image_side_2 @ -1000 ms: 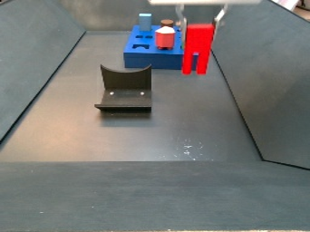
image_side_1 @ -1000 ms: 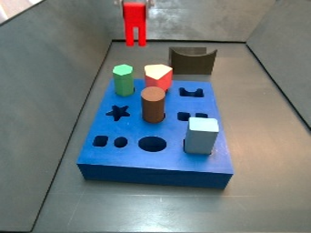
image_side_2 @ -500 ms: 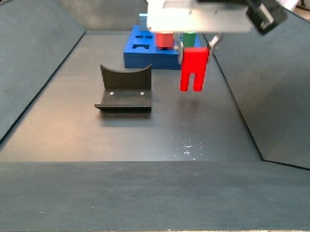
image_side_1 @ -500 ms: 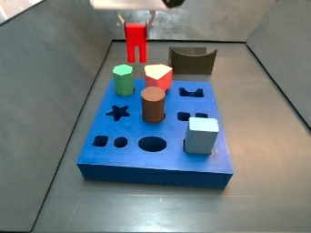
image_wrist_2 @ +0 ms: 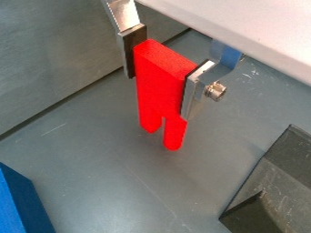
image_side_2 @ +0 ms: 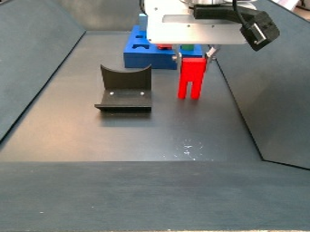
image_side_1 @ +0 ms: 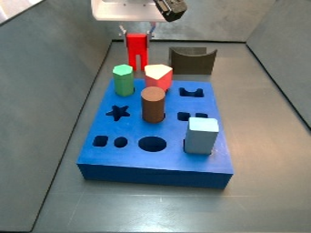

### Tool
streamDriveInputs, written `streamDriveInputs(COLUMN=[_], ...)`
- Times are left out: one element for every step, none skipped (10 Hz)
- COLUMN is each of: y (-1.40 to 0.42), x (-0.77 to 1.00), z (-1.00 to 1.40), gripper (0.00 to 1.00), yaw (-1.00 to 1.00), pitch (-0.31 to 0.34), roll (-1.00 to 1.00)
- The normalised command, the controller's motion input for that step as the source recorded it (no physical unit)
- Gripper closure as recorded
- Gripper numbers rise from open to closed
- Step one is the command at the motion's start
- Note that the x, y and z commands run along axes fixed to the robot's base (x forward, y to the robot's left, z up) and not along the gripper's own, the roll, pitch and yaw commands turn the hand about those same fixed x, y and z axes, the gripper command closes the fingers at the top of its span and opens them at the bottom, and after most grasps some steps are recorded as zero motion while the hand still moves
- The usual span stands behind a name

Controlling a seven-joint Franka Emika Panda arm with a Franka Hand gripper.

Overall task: Pick up the square-circle object. Move up. Rotate the square-circle object. Move to above the board. Insert the square-circle object.
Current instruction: Rotate the square-circle object.

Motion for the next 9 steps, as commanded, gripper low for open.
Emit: streamDriveInputs(y=[0.03,0.03,0.00,0.00,0.00,0.00,0.00,0.00,0.00], x=[0.01,0.01,0.00,0.00,-0.02,-0.03,-0.02,-0.02,-0.01], z=[-0.34,-0.34,0.00,1.00,0.98,0.87,0.67,0.50,0.32], gripper=[1.00,1.00,0.00,0.00,0.00,0.00,0.00,0.00,0.00], yaw=[-0.04,-0.04,-0.04,-0.04,-0.04,-0.03,-0.02,-0.02,-0.01], pitch=[-0.006,-0.006,-0.006,-0.011,0.004,0.029,0.045,0.054,0.058], roll=[0.06,0.06,0.06,0.06,0.06,0.05,0.03,0.02,0.00])
